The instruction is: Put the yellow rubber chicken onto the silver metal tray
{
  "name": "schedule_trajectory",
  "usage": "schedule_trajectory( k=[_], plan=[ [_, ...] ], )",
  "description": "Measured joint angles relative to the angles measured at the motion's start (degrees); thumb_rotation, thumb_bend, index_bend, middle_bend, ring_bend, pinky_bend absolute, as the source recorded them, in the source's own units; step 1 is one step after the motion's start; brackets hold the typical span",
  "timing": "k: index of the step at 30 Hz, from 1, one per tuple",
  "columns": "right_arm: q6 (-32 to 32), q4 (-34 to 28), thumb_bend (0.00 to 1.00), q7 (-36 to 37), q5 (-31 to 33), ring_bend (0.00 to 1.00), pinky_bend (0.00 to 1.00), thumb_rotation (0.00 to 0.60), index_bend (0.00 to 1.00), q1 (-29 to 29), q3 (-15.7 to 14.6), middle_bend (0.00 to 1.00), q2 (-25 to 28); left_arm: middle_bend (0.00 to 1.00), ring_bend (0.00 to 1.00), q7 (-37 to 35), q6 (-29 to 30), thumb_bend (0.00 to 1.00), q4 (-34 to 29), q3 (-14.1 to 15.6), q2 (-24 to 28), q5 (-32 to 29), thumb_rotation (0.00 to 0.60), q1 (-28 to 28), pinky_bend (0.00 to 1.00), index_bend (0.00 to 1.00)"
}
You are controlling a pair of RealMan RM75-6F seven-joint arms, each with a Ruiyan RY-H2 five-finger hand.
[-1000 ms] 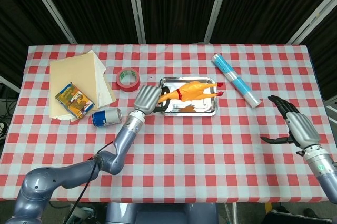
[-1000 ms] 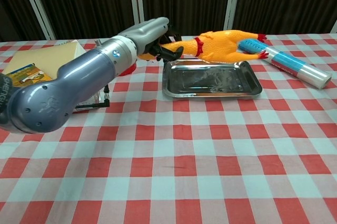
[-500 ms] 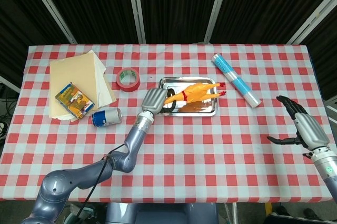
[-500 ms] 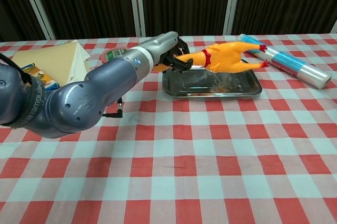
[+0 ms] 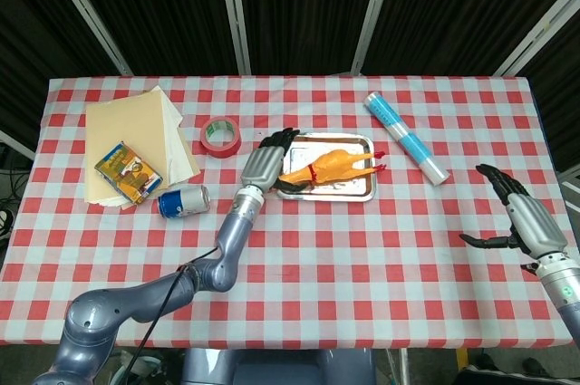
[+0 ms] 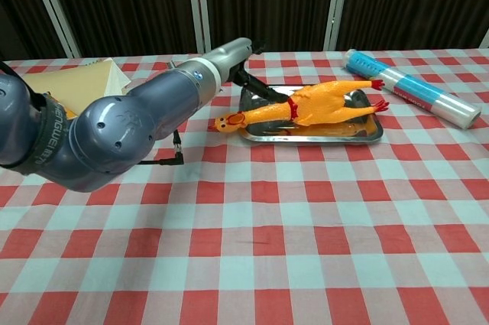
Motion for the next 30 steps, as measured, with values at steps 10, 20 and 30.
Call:
schedule_trajectory(
  k=[10,20,30],
  plan=[
    [2.17,0.77,0.12,0.14,-0.32,0.02,0.06,0.518,0.00,-0.68,0.78,0.04,-0.49,0.05,0.00,1.38,9.53,0.12,-13.94,4.18,9.82,7.86,0.600,6.54,0.08,0.05],
    [5.56,2.50,0.12,-5.91,0.52,0.02,0.06,0.524,0.00,-2.02,1.16,0.04,-3.16,0.07,0.00,5.90,19.20,0.12,-42.57,12.33,29.89,11.10,0.600,21.11,0.08,0.10],
    [13.26,3.88,0.12,-19.64,1.91,0.02,0.05,0.524,0.00,-4.93,1.31,0.04,-9.36,0.09,0.01,0.78,32.02,0.12,-57.36,24.68,48.38,23.01,0.600,39.03,0.08,0.13]
  ],
)
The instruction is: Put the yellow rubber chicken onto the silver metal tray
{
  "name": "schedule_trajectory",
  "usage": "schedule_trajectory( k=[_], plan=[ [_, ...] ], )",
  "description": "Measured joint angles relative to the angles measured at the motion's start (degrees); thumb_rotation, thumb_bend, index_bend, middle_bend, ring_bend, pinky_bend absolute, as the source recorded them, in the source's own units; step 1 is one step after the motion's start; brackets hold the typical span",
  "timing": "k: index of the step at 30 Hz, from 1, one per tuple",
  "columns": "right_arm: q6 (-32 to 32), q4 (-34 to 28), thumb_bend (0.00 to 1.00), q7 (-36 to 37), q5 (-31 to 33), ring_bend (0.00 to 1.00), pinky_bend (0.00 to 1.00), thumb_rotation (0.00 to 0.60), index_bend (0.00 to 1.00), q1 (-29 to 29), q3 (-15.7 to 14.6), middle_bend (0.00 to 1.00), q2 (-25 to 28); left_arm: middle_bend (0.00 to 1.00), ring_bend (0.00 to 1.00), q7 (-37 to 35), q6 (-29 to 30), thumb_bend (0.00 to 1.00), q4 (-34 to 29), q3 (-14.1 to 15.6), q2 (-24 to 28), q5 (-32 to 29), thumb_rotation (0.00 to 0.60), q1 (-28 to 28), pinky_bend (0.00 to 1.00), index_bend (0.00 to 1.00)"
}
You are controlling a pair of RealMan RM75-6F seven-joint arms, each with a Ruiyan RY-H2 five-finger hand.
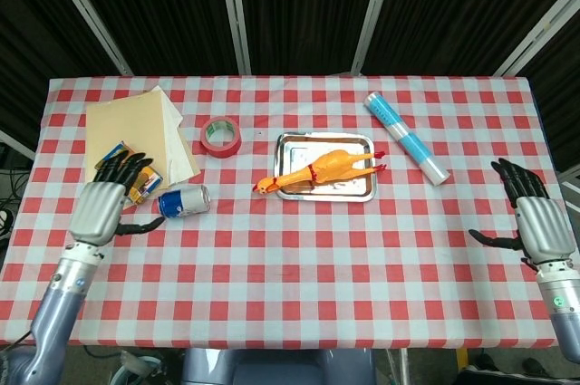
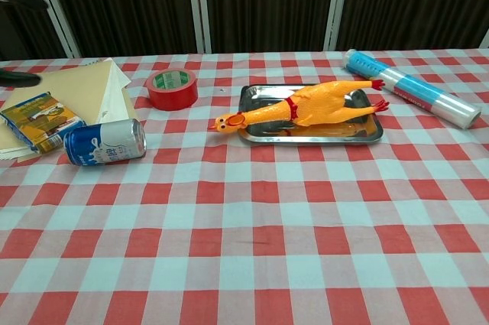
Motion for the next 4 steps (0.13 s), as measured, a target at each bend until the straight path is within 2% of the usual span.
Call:
schedule_trajectory(
  k=[4],
  plan=[
    [3.47,0.49,0.12,-4.77,-0.41,0.02,0.04,0.524,0.00,-1.57,-0.45,0.04,-2.21,0.10,0.02,-3.84,5.46,0.12,0.02,3.30,2.09,4.77,0.600,5.34,0.08,0.14]
  ],
)
